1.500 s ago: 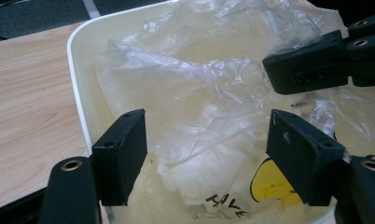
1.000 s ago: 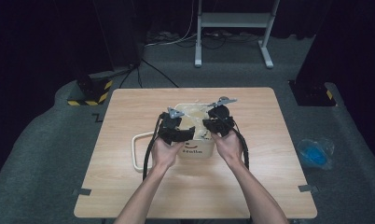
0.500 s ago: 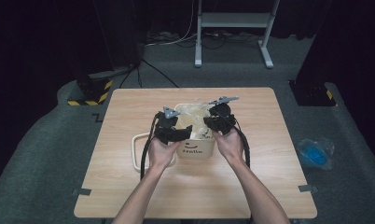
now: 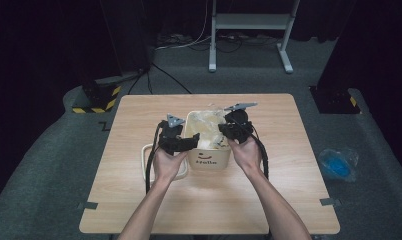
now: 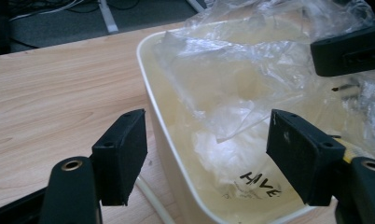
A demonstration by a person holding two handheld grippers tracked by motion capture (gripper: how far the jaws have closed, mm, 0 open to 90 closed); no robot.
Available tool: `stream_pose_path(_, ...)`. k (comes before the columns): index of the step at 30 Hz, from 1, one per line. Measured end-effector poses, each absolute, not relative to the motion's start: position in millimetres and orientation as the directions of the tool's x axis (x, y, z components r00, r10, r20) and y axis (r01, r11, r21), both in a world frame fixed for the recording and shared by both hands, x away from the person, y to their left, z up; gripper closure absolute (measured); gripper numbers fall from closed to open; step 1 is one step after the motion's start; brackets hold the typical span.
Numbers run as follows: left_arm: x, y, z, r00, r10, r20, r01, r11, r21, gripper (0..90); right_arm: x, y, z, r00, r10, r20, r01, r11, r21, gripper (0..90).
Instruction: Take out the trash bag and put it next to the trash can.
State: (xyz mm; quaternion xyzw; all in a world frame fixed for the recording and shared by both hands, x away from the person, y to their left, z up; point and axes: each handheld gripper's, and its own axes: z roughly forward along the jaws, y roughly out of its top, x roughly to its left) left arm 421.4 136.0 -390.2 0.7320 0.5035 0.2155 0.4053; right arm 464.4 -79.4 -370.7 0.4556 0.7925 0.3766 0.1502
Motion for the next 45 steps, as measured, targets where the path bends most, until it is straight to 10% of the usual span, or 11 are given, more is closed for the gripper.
stream_pose_path(45, 410, 201, -422, 0.230, 0.966, -0.116, 0.604, -0.048, 0.796, 30.1, 460, -82, -350, -0.565, 0.819, 0.105, 0.575, 0.299, 0.762, 89.4)
